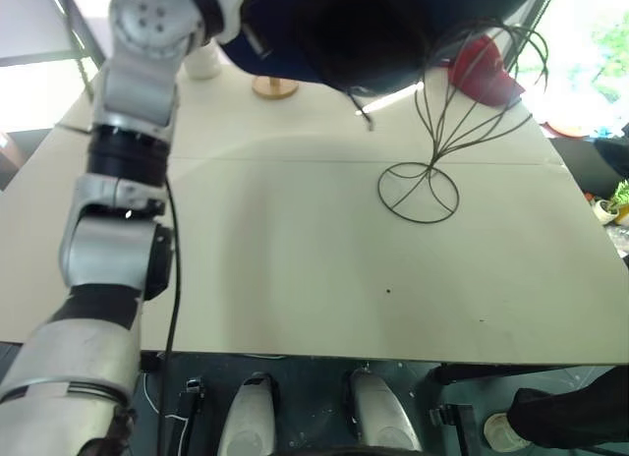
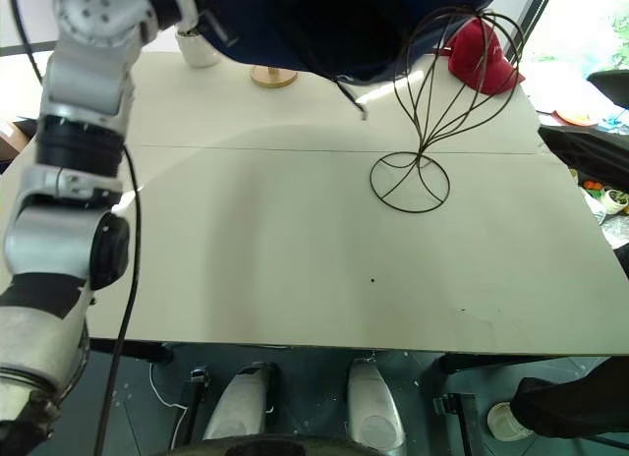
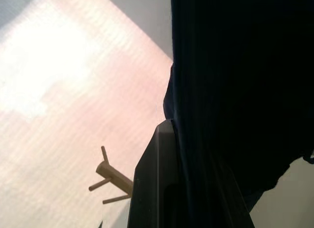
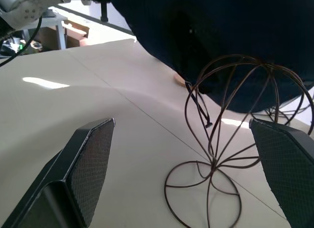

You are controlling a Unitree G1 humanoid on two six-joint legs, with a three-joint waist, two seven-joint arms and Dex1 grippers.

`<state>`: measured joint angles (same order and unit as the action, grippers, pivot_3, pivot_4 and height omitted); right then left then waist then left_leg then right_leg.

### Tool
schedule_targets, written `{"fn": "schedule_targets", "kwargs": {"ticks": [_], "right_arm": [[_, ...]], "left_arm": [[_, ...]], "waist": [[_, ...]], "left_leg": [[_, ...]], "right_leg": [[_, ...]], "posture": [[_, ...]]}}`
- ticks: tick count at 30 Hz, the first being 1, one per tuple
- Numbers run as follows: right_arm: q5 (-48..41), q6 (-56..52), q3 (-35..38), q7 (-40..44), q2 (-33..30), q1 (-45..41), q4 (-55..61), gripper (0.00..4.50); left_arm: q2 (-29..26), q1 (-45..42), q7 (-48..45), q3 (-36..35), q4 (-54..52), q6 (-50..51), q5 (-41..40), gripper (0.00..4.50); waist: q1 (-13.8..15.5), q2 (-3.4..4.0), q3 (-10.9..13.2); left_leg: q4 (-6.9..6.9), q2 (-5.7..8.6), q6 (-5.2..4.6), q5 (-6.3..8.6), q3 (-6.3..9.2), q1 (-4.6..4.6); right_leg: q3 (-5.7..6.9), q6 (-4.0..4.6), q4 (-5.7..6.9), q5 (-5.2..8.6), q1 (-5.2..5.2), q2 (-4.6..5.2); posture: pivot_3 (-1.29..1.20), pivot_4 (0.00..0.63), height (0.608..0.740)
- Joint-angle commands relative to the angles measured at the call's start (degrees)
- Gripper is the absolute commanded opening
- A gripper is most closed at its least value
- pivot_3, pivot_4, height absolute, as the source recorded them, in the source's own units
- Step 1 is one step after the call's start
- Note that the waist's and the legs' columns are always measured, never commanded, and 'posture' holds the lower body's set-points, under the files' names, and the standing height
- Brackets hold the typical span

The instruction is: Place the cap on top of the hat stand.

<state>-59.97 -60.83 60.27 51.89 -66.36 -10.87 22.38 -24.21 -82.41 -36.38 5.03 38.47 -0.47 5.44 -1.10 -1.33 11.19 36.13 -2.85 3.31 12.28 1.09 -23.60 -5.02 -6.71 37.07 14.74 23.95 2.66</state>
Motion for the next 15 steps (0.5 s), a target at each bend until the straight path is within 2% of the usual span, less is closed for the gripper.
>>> {"fn": "schedule_targets", "kwargs": {"ticks": [1,5,10,15], "right_arm": [[-0.36,-0.32,5.62,-0.55,-0.12,1.12,0.78,4.50],[-0.89,-1.41,9.47,-1.48,-0.03,2.94,1.64,4.50],[-2.14,-2.17,11.85,-2.61,0.28,4.45,3.23,4.50],[-2.03,-2.38,14.26,-3.14,0.81,6.94,3.97,4.50]], "left_arm": [[4.23,-6.06,1.40,-1.68,3.44,0.73,-2.74,0.05],[9.22,-11.59,4.36,-0.99,11.66,-1.19,-1.51,0.05],[10.72,-16.99,9.76,-0.38,23.47,-6.34,1.16,0.05],[14.86,-20.54,8.63,-2.61,26.39,-11.34,-1.69,0.05]], "waist": [[0.02,-0.02,0.01],[0.08,-0.05,0.03],[-0.82,-0.02,0.03],[-0.99,-0.07,0.06]], "left_leg": [[0.01,0.01,0.00,0.00,0.00,0.00],[0.01,0.03,0.00,0.00,0.02,-0.12],[-0.06,0.04,-0.01,0.01,0.03,-0.33],[-0.01,0.09,-0.01,0.01,0.11,-0.59]], "right_leg": [[0.00,0.00,0.00,0.00,0.00,0.00],[-0.01,-0.02,-0.07,0.02,0.06,0.01],[-0.03,-0.03,-0.05,0.02,0.37,-0.01],[-0.01,-0.26,-0.08,0.15,0.49,0.00]], "posture": [[0.00,0.150,0.739],[0.00,0.150,0.739],[0.00,0.150,0.739],[0.00,0.150,0.739]]}}
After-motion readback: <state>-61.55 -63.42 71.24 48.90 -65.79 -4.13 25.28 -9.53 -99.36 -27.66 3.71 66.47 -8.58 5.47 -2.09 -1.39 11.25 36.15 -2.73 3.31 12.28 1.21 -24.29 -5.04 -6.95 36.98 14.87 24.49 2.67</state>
